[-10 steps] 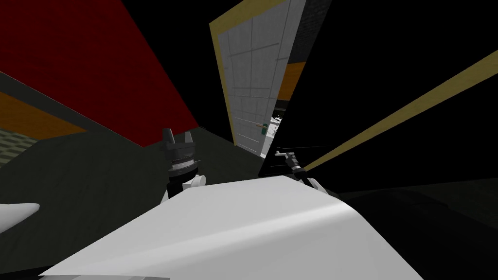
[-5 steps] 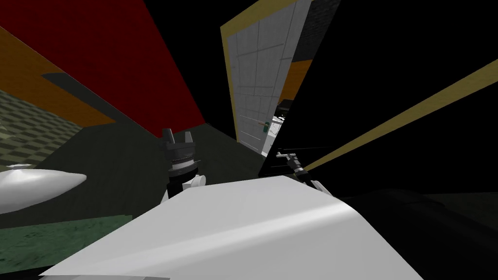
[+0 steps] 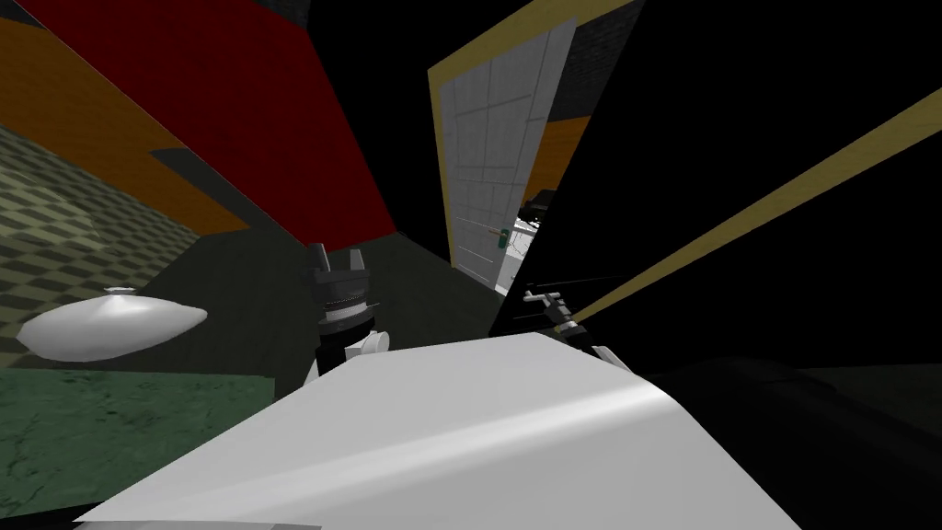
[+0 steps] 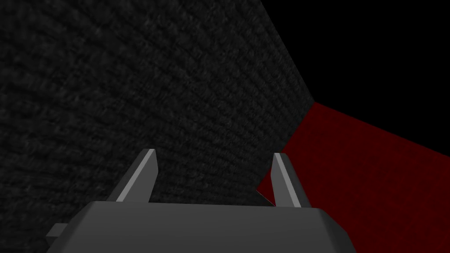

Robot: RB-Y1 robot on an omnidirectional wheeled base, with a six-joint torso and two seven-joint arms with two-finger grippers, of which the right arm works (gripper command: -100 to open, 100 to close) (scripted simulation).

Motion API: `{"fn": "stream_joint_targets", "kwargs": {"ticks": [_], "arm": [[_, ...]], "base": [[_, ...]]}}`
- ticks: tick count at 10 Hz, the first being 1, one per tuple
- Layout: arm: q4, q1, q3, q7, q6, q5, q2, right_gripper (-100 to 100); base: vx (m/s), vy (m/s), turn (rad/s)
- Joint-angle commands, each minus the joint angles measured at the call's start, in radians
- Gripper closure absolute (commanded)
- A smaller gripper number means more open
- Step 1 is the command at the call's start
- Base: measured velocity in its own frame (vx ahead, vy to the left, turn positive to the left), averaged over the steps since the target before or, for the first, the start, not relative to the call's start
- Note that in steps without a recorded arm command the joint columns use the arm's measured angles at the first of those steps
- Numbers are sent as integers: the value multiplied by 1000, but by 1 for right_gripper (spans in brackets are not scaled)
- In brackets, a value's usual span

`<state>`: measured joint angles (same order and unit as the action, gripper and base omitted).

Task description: Pull the door open

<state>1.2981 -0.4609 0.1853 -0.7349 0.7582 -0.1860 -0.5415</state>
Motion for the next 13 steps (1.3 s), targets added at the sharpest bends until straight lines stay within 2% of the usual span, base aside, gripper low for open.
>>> {"fn": "stream_joint_targets", "kwargs": {"ticks": [1,8,9,10,13], "arm": [[-8,-6,-1,-6,23,-2,-6,100],[-45,-31,-5,-31,121,-13,-33,100],[-49,-33,-5,-34,131,-14,-36,100],[-43,-34,4,-31,116,-10,-36,100],[-67,-37,2,-41,155,-17,-47,100]], "base": [[-144,-44,150],[-211,-78,155],[-206,-58,122],[-85,-28,13],[-219,-65,166]]}}
